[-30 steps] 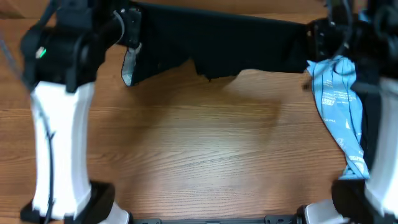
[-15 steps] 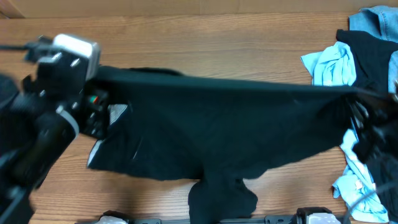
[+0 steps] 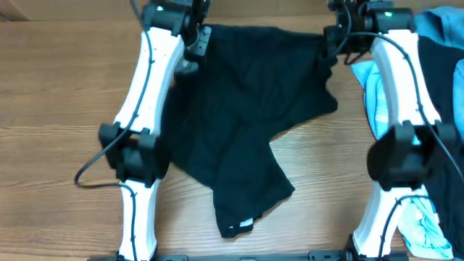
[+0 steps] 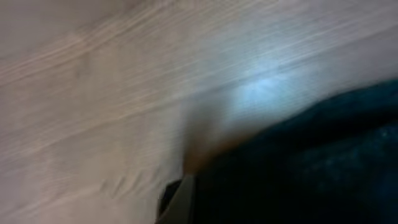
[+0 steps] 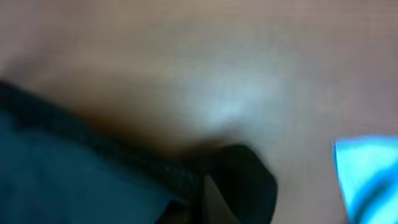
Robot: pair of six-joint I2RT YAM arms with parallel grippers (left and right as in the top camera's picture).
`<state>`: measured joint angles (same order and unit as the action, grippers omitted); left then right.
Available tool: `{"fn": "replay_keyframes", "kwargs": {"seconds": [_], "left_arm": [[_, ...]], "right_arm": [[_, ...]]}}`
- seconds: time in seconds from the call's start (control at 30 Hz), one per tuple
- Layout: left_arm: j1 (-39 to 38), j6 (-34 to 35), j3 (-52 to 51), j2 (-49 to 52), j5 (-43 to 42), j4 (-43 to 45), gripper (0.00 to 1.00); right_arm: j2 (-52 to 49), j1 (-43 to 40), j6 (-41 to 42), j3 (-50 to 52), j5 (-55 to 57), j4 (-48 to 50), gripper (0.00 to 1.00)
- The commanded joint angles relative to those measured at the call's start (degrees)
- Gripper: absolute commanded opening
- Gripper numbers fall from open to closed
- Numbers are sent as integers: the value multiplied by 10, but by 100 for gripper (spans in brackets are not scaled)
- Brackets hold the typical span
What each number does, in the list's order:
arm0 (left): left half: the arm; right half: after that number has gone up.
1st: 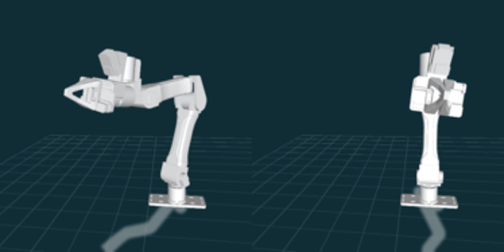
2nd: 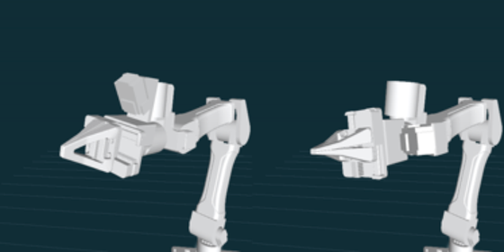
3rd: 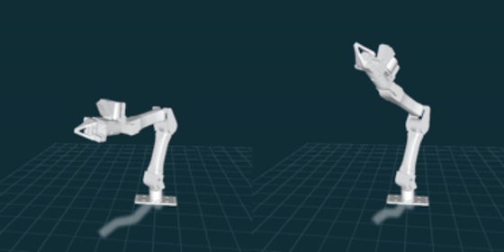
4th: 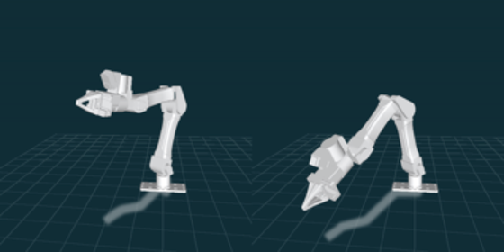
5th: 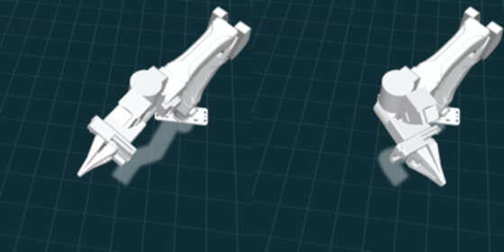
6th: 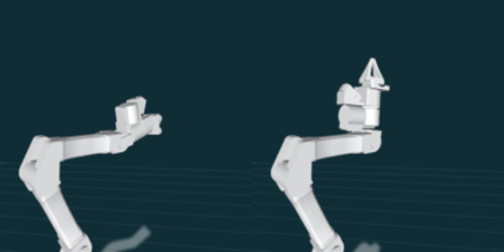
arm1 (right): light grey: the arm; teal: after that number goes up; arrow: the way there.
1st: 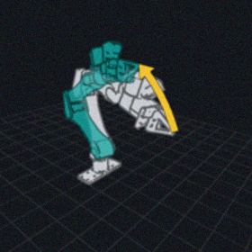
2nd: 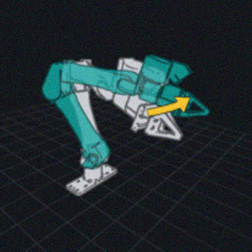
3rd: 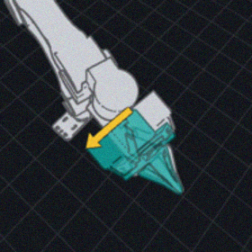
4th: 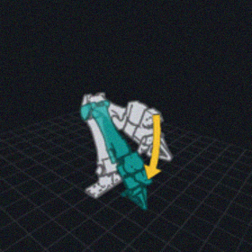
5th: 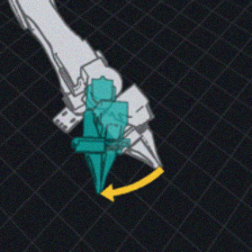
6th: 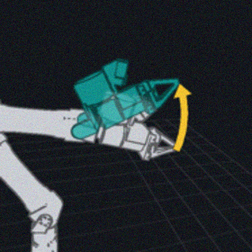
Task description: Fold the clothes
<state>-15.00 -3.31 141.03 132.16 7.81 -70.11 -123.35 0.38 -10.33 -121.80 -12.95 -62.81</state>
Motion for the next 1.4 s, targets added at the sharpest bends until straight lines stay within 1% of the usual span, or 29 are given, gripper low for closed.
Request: {"fn": "replay_keyframes", "kwargs": {"seconds": [0.0, 0.03, 0.07, 0.1, 0.13, 0.17, 0.23, 0.33, 0.4, 0.43, 0.53, 0.63, 0.73, 0.9, 1.03, 1.17, 1.23, 1.27, 1.3, 1.33, 1.37], "left_arm": [[4, 8, 7, 82, 30, 120, 4], [6, 8, 7, 106, 48, 172, 43], [9, 7, 7, 122, 67, 211, 100], [14, 8, 7, 129, 87, 234, 100], [21, 8, 7, 129, 97, 246, 100], [32, 8, 9, 123, 105, 254, 100], [54, 14, 23, 105, 106, 236, 100], [88, 49, 53, 65, 95, 170, 100], [105, 49, 55, 24, 49, 117, 100], [109, 50, 55, 6, 7, 94, 100], [108, 46, 55, -10, -111, 55, 100], [105, 46, 54, -7, -165, 11, 100], [99, 46, 54, -7, -165, -10, 100], [97, 50, 54, -7, -165, -28, 100], [65, 46, 54, -7, -159, -32, 100], [-13, 45, 54, -7, -64, -29, 100], [-47, 35, 54, -7, -35, -21, 100], [-54, 35, 54, -7, -24, -17, 100], [-59, 35, 54, -7, -18, -10, 100], [-59, 36, 54, -7, -19, -6, 100], [-59, 36, 54, -7, -18, -5, 100]], "right_arm": [[-73, -4, 31, -3, 4, 144, 4], [-98, -4, 47, -3, 4, 206, 11], [-114, -4, 50, -3, 1, 245, 43], [-123, -4, 57, -3, -1, 274, 96], [-127, -4, 61, -3, 3, 290, 100], [-126, -5, 64, -8, 5, 293, 100], [-120, -14, 99, -32, 4, 265, 100], [-103, -23, 109, -83, -2, 171, 100], [-89, -23, 108, -115, -19, 103, 100], [-79, -23, 108, -123, -30, 75, 100], [-84, -23, 108, -115, -39, 100, 100], [-102, -23, 108, -103, -39, 133, 99], [-134, -23, 99, -103, -73, 165, 96], [-211, -24, 84, -103, -99, 212, 85], [-263, -28, 84, -103, -127, 238, 82], [-273, -28, 84, -101, -128, 257, 79], [-277, -28, 85, -94, -127, 275, 71], [-282, -28, 87, -94, -127, 278, 64], [-286, -28, 87, -94, -127, 278, 45], [-286, -28, 87, -94, -126, 278, 23], [-286, -29, 87, -94, -126, 283, 7]]}}
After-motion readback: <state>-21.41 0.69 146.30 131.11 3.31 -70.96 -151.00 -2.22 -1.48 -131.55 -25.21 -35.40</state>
